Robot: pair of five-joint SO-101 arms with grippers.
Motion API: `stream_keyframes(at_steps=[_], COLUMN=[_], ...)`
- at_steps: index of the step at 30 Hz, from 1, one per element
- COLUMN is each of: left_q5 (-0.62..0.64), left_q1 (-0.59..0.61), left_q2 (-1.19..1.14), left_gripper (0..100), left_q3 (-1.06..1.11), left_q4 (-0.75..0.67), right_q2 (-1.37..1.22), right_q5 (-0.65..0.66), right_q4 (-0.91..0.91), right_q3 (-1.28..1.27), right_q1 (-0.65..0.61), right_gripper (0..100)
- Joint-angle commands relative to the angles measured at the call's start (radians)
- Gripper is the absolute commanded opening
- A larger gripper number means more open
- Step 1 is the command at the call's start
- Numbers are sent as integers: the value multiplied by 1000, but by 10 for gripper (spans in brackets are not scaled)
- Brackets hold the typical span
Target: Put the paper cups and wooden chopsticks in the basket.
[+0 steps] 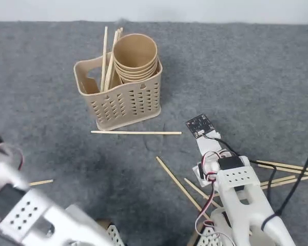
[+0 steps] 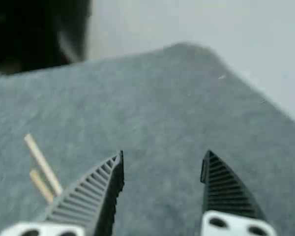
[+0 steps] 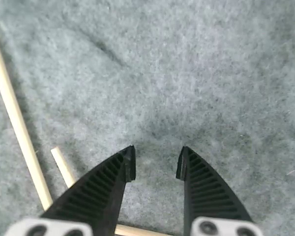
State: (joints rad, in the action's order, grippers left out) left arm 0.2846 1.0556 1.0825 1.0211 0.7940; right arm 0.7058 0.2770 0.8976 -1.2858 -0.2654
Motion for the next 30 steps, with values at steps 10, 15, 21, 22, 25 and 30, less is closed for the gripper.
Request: stream_keyframes(at_steps=[10,15,21,22,25,30], left_q5=[-58,-61,-61,-61,-61,-60], left_q1=[216,264,290,290,290,284], left_q2=[-565,-836,-1096,-1129,-1226,-1318], left_gripper=[246,246,246,246,246,246], left_q3=[79,-67,-229,-252,-320,-386], left_q4=[-230,-229,-227,-227,-227,-226], right_q2=[21,21,21,21,21,21], right_q5=[14,14,14,14,14,14], right_q4=[-7,-7,-7,-7,-7,-7], right_q3=[3,3,3,3,3,3], right_q1=[7,7,7,7,7,8], right_gripper=[154,154,154,154,154,154])
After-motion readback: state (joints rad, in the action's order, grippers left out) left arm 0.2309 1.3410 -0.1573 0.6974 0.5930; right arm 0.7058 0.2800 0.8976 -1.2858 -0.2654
